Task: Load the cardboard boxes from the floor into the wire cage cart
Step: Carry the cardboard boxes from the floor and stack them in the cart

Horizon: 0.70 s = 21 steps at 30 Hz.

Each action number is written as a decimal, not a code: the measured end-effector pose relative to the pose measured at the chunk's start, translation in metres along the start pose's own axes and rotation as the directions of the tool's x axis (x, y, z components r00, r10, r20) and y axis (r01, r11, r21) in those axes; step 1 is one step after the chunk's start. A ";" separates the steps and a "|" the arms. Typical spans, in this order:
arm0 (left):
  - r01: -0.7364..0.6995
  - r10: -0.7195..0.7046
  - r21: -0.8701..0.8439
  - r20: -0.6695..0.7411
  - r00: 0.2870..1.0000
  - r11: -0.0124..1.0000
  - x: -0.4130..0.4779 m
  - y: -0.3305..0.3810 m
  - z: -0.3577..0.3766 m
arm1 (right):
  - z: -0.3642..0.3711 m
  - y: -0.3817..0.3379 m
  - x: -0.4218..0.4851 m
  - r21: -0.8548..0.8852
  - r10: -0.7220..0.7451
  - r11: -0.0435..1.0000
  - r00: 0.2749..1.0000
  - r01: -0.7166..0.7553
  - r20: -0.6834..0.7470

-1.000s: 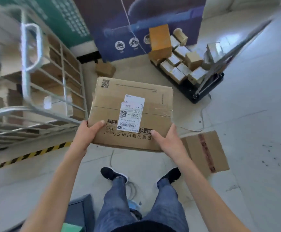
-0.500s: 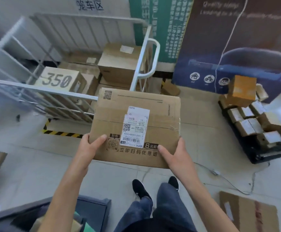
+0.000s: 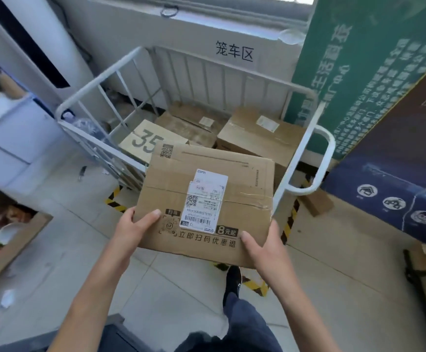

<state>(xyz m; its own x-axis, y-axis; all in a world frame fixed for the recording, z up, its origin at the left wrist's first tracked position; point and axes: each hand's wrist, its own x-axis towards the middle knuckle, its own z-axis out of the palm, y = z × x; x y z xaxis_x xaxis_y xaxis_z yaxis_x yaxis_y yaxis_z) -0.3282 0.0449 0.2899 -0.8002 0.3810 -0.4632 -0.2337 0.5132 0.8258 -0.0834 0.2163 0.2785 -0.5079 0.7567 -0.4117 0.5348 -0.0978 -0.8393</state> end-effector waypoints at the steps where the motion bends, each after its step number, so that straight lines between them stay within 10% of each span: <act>1: -0.008 0.008 0.002 -0.013 1.000 1.000 0.015 0.011 -0.004 | 0.003 -0.011 0.019 0.000 -0.007 1.000 1.000 0.007 0.029; 21: -0.074 0.081 0.272 -0.012 0.997 0.959 0.413 0.124 -0.110 | 0.221 -0.188 0.344 0.067 0.175 0.982 0.985 -0.174 -0.011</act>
<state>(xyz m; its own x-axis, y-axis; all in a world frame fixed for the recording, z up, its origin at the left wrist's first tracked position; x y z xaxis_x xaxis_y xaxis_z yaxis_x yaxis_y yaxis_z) -0.7486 0.1816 0.2361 -0.8232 0.4117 -0.3909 -0.0145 0.6730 0.7395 -0.5078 0.3516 0.2159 -0.3989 0.7351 -0.5482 0.5685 -0.2708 -0.7768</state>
